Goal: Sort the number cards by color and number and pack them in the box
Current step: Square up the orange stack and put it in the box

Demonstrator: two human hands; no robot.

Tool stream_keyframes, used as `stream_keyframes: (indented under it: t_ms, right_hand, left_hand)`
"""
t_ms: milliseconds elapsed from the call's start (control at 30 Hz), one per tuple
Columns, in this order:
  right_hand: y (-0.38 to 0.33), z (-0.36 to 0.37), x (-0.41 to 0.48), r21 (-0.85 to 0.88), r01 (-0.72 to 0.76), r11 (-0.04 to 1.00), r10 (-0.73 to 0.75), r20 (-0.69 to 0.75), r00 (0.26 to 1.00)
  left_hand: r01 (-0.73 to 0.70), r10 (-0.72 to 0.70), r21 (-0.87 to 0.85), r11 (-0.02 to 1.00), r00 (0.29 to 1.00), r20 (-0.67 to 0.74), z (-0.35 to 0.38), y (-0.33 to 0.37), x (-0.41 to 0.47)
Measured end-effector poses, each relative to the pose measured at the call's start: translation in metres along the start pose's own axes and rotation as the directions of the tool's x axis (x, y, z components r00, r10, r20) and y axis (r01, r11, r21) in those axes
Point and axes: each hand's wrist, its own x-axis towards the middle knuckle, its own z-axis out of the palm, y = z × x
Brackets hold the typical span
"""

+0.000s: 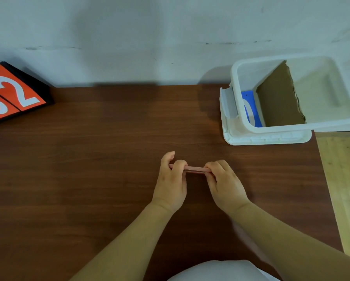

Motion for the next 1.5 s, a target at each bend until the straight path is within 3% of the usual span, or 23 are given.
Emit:
stream_keyframes:
  t_ms: [200,467,733,833,933,1000,1100,1167,1267,1367,1500]
  right_hand:
    - [-0.014,-0.023,0.005,0.026,-0.119,0.993,0.115,0.103,0.988]
    - [-0.035,-0.101,-0.022,0.253,-0.125,0.959,0.078,0.186,0.979]
    - [0.003,-0.187,-0.037,0.405,-0.054,0.913,0.004,0.124,0.992]
    - [0.017,-0.229,-0.031,0.366,0.021,0.930,-0.079,0.145,0.986]
    - [0.035,-0.259,-0.018,0.338,0.006,0.941,-0.066,0.168,0.984]
    - [0.047,-0.273,-0.008,0.368,-0.021,0.930,-0.028,0.126,0.992]
    - [0.064,-0.288,0.008,0.477,-0.046,0.878,0.073,-0.039,0.997]
    - [0.079,-0.299,0.024,0.516,-0.077,0.853,0.196,-0.181,0.964]
    - [0.094,-0.313,0.048,0.466,-0.138,0.874,0.296,-0.285,0.912]
    - [0.097,-0.316,0.068,0.365,-0.200,0.909,0.329,-0.337,0.882]
    - [0.097,-0.302,0.093,0.139,-0.313,0.940,0.341,-0.298,0.892]
  left_hand:
    - [0.011,-0.006,-0.071,0.997,0.998,0.066,-0.037,0.019,0.002]
    - [0.154,-0.082,-0.337,0.929,0.972,0.220,-0.087,0.076,-0.009]
    - [0.077,0.037,-0.346,0.935,0.950,0.309,-0.083,0.156,0.011]
    - [0.024,0.112,-0.362,0.932,0.930,0.351,-0.079,0.188,0.033]
    - [-0.062,0.169,-0.299,0.952,0.923,0.347,-0.070,0.218,0.058]
    - [-0.116,0.184,-0.253,0.960,0.947,0.264,-0.063,0.237,0.073]
    - [-0.138,0.143,-0.159,0.978,0.990,0.015,-0.049,0.246,0.093]
    - [-0.059,0.059,0.006,0.998,0.996,-0.059,-0.040,0.238,0.104]
    - [0.091,-0.084,0.156,0.984,0.995,-0.047,-0.029,0.221,0.108]
    - [0.124,-0.126,0.076,0.989,0.992,0.024,-0.024,0.214,0.110]
    - [0.148,-0.148,-0.016,0.989,0.988,0.032,-0.025,0.209,0.116]
